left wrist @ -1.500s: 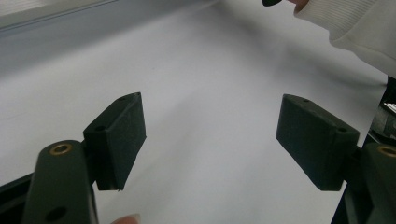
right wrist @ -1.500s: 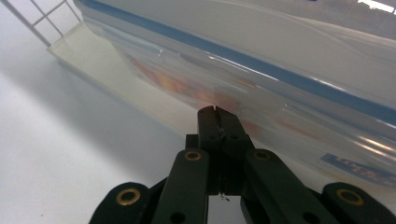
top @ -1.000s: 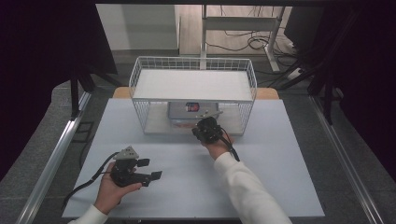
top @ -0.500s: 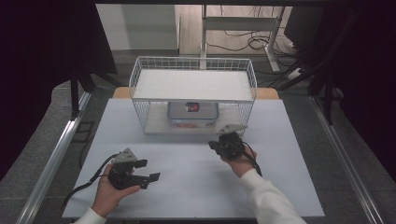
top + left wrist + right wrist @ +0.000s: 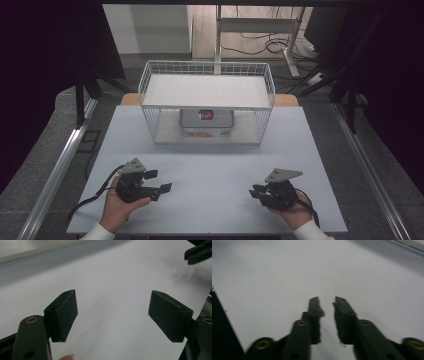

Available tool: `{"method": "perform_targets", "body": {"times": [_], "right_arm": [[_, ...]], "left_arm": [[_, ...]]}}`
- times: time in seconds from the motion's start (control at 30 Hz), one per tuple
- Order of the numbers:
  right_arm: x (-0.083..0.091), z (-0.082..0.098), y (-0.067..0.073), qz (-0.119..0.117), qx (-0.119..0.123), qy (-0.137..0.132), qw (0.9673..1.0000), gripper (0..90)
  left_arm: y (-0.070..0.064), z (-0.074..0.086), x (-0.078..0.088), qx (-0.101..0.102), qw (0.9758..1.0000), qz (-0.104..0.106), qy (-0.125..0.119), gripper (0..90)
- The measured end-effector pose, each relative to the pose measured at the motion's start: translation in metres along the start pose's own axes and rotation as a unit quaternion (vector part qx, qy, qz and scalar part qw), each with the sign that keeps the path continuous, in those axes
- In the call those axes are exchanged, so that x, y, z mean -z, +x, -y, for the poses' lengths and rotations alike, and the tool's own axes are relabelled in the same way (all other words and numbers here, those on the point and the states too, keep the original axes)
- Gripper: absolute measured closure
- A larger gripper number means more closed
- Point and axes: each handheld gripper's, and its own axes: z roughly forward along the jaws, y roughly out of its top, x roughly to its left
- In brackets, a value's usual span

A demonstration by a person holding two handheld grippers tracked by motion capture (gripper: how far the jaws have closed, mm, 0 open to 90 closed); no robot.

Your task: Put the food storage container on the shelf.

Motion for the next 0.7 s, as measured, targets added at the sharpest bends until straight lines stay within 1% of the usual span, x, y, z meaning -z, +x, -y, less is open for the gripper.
{"method": "perform_targets", "body": {"times": [0.03, 0.07, 0.13, 0.17, 0.27, 0.4, 0.5, 0.57, 0.67, 0.7], "right_arm": [[0.004, 0.006, 0.004, 0.013, -0.004, -0.012, 0.9998, 47.9], [0.004, 0.006, 0.004, 0.013, -0.004, -0.012, 0.9998, 47.9], [0.006, 0.009, 0.007, 0.022, -0.004, -0.02, 0.9995, 40.2], [0.006, 0.009, 0.008, 0.024, -0.004, -0.022, 0.9995, 38.6], [0.008, 0.01, 0.008, 0.027, -0.011, -0.029, 0.9992, 35.1], [0.008, 0.009, 0.004, 0.026, -0.011, -0.032, 0.9991, 32.3], [0.012, 0.009, -0.001, 0.029, -0.024, -0.042, 0.9984, 30.6], [0.013, 0.009, -0.003, 0.032, -0.027, -0.048, 0.998, 30.0], [0.014, 0.009, -0.003, 0.034, -0.029, -0.049, 0.9978, 29.6], [0.014, 0.009, -0.003, 0.034, -0.027, -0.049, 0.9979, 29.2]], "left_arm": [[0.0, 0.0, 0.0, -0.001, 1.0, -0.002, 0.001, 22.8], [0.0, 0.0, 0.0, -0.003, 1.0, -0.005, 0.002, 22.8], [0.0, 0.001, -0.001, -0.006, 0.9999, -0.008, 0.005, 22.7], [0.0, 0.001, -0.002, -0.008, 0.9999, -0.008, 0.006, 22.7], [-0.001, 0.002, -0.002, -0.012, 0.9998, -0.011, 0.008, 22.7], [-0.001, 0.002, -0.001, -0.011, 0.9999, -0.009, 0.005, 22.7], [-0.001, 0.003, -0.003, -0.016, 0.9997, -0.013, 0.011, 22.6], [-0.001, 0.003, -0.003, -0.018, 0.9997, -0.014, 0.012, 22.6], [-0.001, 0.003, -0.003, -0.015, 0.9998, -0.012, 0.011, 22.4], [-0.001, 0.002, -0.002, -0.01, 0.9999, -0.006, 0.01, 22.1]]}}
